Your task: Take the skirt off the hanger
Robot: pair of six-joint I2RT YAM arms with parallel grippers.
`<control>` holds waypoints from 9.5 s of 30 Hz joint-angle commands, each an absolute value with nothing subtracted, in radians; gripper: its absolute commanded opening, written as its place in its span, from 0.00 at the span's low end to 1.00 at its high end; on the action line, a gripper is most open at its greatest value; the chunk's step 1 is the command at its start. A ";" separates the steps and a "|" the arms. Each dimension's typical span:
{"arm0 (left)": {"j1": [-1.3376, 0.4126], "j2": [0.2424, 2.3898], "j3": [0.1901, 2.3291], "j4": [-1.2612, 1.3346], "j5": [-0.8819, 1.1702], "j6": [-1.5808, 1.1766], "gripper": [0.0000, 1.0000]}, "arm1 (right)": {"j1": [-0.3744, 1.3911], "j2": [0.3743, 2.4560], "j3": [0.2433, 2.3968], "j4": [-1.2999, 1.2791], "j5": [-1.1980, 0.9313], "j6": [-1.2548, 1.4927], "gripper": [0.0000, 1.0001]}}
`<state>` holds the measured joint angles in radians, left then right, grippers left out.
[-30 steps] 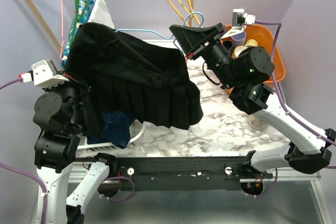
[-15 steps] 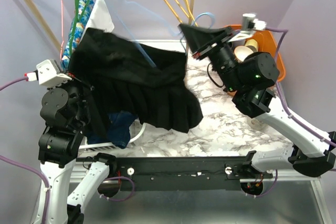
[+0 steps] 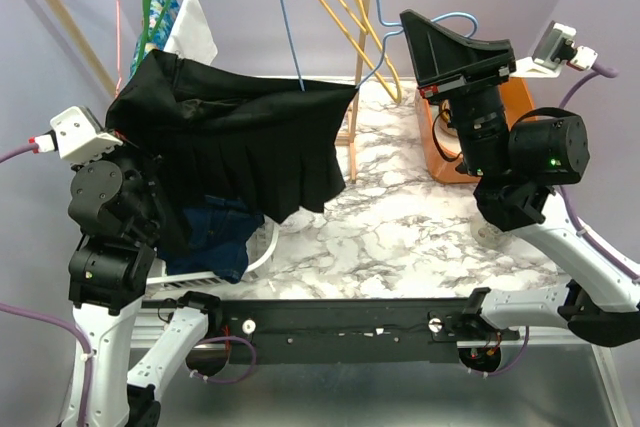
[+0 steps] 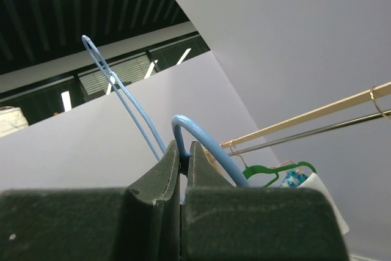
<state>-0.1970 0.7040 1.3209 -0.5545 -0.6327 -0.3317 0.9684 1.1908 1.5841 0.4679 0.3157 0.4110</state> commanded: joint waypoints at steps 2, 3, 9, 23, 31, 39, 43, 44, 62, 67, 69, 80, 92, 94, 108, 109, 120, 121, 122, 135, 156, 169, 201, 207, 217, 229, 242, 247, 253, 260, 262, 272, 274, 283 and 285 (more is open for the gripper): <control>-0.175 0.699 1.361 -0.468 -0.770 -0.249 0.00 | 0.953 1.175 1.644 0.624 0.238 0.394 0.01; -0.175 0.701 1.350 -0.456 -0.758 -0.235 0.00 | 0.953 1.184 1.651 0.638 0.203 0.396 0.01; -0.175 0.672 1.255 -0.417 -0.727 -0.207 0.00 | 0.954 1.288 1.782 0.630 0.054 0.442 0.01; -0.175 0.721 1.207 -0.348 -0.851 -0.100 0.00 | 0.953 1.413 1.920 0.717 -0.164 0.506 0.01; -0.175 0.767 1.175 -0.365 -0.885 -0.150 0.00 | 0.954 1.480 2.068 0.690 -0.152 0.528 0.01; -0.175 0.770 1.152 -0.360 -0.871 -0.164 0.00 | 0.953 1.476 1.997 0.779 0.196 0.656 0.01; -0.175 0.736 1.135 -0.342 -0.882 -0.167 0.00 | 0.942 1.572 2.122 0.752 0.144 0.738 0.01; -0.175 0.732 1.135 -0.344 -0.876 -0.184 0.00 | 0.942 1.594 2.144 0.747 0.135 0.752 0.01; -0.175 0.735 1.189 -0.345 -0.810 -0.190 0.00 | 0.942 1.877 2.488 0.552 0.173 0.844 0.01; -0.175 0.727 1.200 -0.206 -0.962 -0.034 0.00 | 0.942 1.927 2.508 0.590 0.178 0.963 0.01; -0.175 0.710 1.203 -0.221 -0.904 -0.098 0.00 | 0.942 1.916 2.462 0.629 0.176 0.994 0.01; -0.175 0.632 1.150 -0.184 -0.408 -0.278 0.00 | 0.940 1.916 2.391 0.681 0.182 1.103 0.01; -0.175 0.735 1.311 -0.276 -0.765 -0.062 0.00 | 0.940 1.833 2.326 0.692 0.097 1.023 0.01; -0.175 0.768 1.347 -0.191 -0.845 0.090 0.00 | 0.940 1.744 2.222 0.722 0.071 0.938 0.01; -0.175 0.899 1.402 0.178 -1.099 0.609 0.00 | 0.940 1.384 1.816 0.716 0.054 0.643 0.01; -0.175 0.903 1.451 0.006 -1.073 0.536 0.00 | 0.940 1.375 1.803 0.719 0.052 0.625 0.01; -0.175 0.881 1.490 -0.678 -0.502 -0.139 0.00 | 0.940 1.266 1.626 0.704 0.097 0.523 0.01; -0.175 0.879 1.479 -0.746 -0.502 -0.164 0.00 | 0.942 1.258 1.611 0.703 0.100 0.520 0.01; -0.175 0.874 1.468 -0.773 -0.500 -0.210 0.00 | 0.942 1.255 1.605 0.703 0.106 0.514 0.01; -0.175 0.800 1.186 -0.830 -0.563 -0.506 0.91 | 0.940 1.192 1.523 0.706 0.120 0.526 0.01; -0.115 1.210 1.230 -0.721 -0.664 -0.547 0.84 | 0.940 1.086 1.417 0.611 0.140 0.471 0.01; -0.009 1.331 1.013 -0.781 -0.554 -0.916 0.77 | 0.942 0.976 1.336 0.637 0.176 0.368 0.01; -0.051 1.108 1.520 -1.517 -0.467 -1.229 0.91 | 0.940 1.042 1.367 0.459 0.195 0.367 0.01; -0.051 0.922 1.394 -1.516 -0.308 -1.226 0.88 | 0.942 1.077 1.376 0.434 0.193 0.367 0.01; -0.055 0.992 1.014 -1.286 -0.091 -1.198 0.84 | 0.942 1.092 1.357 0.449 0.224 0.376 0.01; -0.057 1.256 0.831 -1.126 -0.291 -1.239 0.80 | 0.942 1.069 1.358 0.456 0.259 0.299 0.01; -0.155 1.114 1.072 -1.219 -0.566 -1.243 0.78 | 0.940 1.054 1.380 0.352 0.223 0.203 0.01; -0.178 0.987 1.163 -1.070 -0.474 -0.959 0.82 | 0.940 1.094 1.486 0.122 0.063 0.124 0.01; -0.178 0.809 1.100 -0.796 -0.201 -0.634 0.82 | 0.942 1.135 1.577 -0.233 -0.130 0.032 0.01; -0.178 0.721 1.187 -0.703 -0.097 -0.441 0.83 | 0.942 1.059 1.556 -0.471 -0.187 -0.093 0.01; -0.176 0.742 1.242 -0.713 -0.083 -0.407 0.84 | 0.942 1.042 1.549 -0.520 -0.286 -0.130 0.01; -0.193 0.810 1.347 -0.559 0.771 -0.238 0.79 | 0.942 1.190 1.698 -0.720 -0.413 -0.203 0.01; -0.196 0.816 1.324 -0.499 0.923 -0.264 0.76 | 0.940 1.241 1.748 -0.710 -0.413 -0.193 0.01; -0.212 0.796 1.307 -0.469 1.000 -0.226 0.69 | 0.940 1.400 1.967 -0.741 -0.388 -0.137 0.01; -0.225 0.790 1.290 -0.476 1.009 -0.200 0.68 | 0.940 1.408 1.979 -0.713 -0.362 -0.118 0.01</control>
<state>-0.2016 0.8120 1.3144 -0.4927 0.9085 -0.2569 0.9409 1.4033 1.9179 -0.7273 -0.3847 -0.1581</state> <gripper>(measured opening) 0.689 0.081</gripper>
